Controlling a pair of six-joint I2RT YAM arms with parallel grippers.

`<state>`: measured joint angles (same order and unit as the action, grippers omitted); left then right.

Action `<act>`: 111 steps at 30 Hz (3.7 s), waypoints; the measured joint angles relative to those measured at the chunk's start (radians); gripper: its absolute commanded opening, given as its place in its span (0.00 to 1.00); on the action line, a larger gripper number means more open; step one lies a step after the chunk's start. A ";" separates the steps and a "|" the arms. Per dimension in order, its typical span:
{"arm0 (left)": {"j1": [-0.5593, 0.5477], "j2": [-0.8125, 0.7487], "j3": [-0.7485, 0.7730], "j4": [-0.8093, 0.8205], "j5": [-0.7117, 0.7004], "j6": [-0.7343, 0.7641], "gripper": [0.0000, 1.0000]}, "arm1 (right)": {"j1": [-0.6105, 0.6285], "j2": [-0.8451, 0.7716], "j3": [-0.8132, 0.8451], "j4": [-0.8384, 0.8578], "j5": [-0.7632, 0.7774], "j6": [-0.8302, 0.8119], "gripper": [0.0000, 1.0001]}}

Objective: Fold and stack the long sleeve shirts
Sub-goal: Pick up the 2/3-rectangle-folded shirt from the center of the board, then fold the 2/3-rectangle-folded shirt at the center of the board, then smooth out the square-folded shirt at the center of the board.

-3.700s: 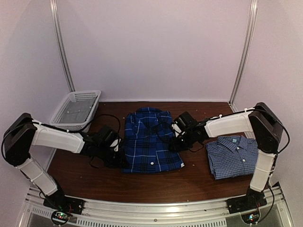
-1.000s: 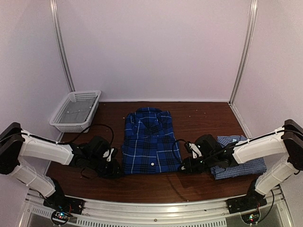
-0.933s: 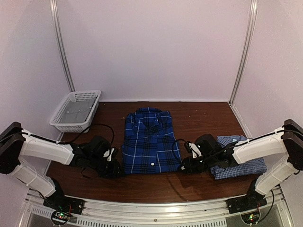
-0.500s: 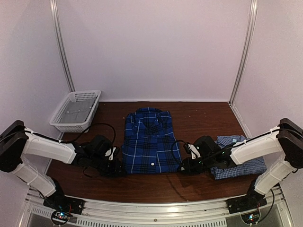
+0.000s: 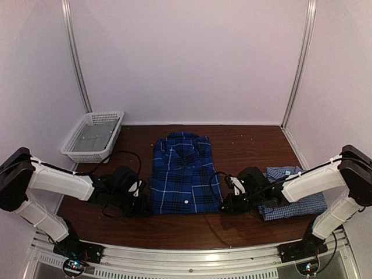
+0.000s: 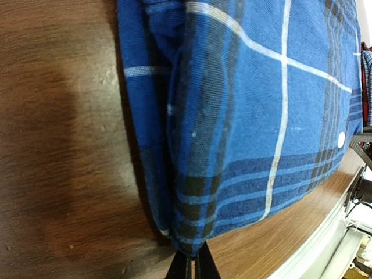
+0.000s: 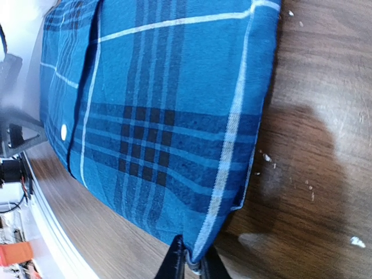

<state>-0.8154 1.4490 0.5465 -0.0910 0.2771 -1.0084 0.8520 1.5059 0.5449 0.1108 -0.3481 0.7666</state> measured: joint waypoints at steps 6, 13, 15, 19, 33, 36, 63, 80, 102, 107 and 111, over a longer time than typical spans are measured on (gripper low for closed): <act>0.000 -0.019 0.000 -0.019 -0.007 0.001 0.00 | 0.000 0.000 0.000 0.007 -0.015 0.000 0.00; -0.021 -0.092 -0.001 -0.062 -0.020 0.001 0.00 | 0.002 -0.060 -0.021 0.002 -0.019 0.002 0.00; -0.041 -0.121 -0.002 -0.081 -0.028 0.000 0.00 | 0.010 -0.103 -0.036 -0.006 -0.018 0.008 0.00; -0.106 -0.183 -0.002 -0.140 -0.054 -0.014 0.00 | 0.038 -0.193 -0.063 -0.036 -0.017 0.024 0.00; -0.068 -0.296 0.206 -0.365 -0.039 -0.003 0.00 | -0.004 -0.317 0.158 -0.273 -0.043 -0.005 0.00; 0.126 -0.198 0.324 -0.351 0.066 0.083 0.00 | -0.109 -0.183 0.310 -0.273 -0.105 -0.053 0.00; 0.453 0.605 0.682 0.009 0.289 0.260 0.00 | -0.387 0.639 0.753 -0.037 -0.263 -0.116 0.00; 0.404 0.271 0.395 0.033 0.262 0.287 0.00 | -0.358 0.288 0.456 -0.014 -0.227 -0.136 0.00; 0.319 0.246 0.560 -0.122 0.082 0.376 0.19 | -0.192 0.250 0.626 -0.215 -0.026 -0.248 0.33; 0.203 0.274 0.565 -0.118 0.082 0.355 0.14 | -0.104 0.339 0.721 -0.231 -0.019 -0.260 0.30; 0.193 0.366 0.598 -0.122 0.077 0.351 0.13 | -0.103 0.444 0.795 -0.249 -0.010 -0.272 0.28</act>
<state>-0.6224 1.8153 1.1442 -0.2134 0.3546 -0.6579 0.7494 1.9495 1.3399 -0.1387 -0.3576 0.4950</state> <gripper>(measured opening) 0.137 0.288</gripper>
